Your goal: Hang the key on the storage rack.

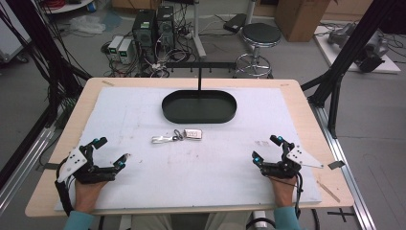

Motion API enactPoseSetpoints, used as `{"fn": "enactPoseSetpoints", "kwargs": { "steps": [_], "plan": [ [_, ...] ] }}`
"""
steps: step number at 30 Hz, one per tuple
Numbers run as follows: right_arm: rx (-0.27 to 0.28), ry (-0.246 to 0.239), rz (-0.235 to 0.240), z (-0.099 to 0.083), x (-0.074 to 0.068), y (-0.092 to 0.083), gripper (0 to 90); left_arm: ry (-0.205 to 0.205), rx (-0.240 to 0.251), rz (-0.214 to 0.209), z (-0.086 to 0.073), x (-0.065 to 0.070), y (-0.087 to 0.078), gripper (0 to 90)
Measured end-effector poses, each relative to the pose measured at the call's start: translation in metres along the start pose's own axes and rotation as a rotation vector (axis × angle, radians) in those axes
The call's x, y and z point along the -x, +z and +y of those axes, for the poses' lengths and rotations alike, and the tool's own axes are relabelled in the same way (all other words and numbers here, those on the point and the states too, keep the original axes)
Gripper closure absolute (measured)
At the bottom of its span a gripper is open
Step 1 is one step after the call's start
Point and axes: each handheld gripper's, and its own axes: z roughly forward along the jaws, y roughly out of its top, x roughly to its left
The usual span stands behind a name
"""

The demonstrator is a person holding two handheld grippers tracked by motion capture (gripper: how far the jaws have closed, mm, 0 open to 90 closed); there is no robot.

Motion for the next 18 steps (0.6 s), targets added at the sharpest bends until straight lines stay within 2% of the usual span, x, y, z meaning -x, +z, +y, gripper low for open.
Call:
{"fn": "enactPoseSetpoints", "kwargs": {
  "steps": [5,9,18],
  "plan": [
    [0.002,-0.003,-0.004,-0.0001,-0.0010,-0.0002,3.4,-0.015,-0.005,-0.002,0.0003,-0.0012,0.0004,1.7],
    [-0.002,0.002,-0.004,-0.0002,-0.0017,-0.0005,3.5,0.000,-0.004,-0.002,0.0002,0.0000,0.0000,1.7],
    [-0.003,-0.002,-0.007,-0.0002,-0.0018,-0.0005,3.5,-0.013,-0.022,0.006,0.0010,-0.0011,0.0013,1.7]
  ]
}}
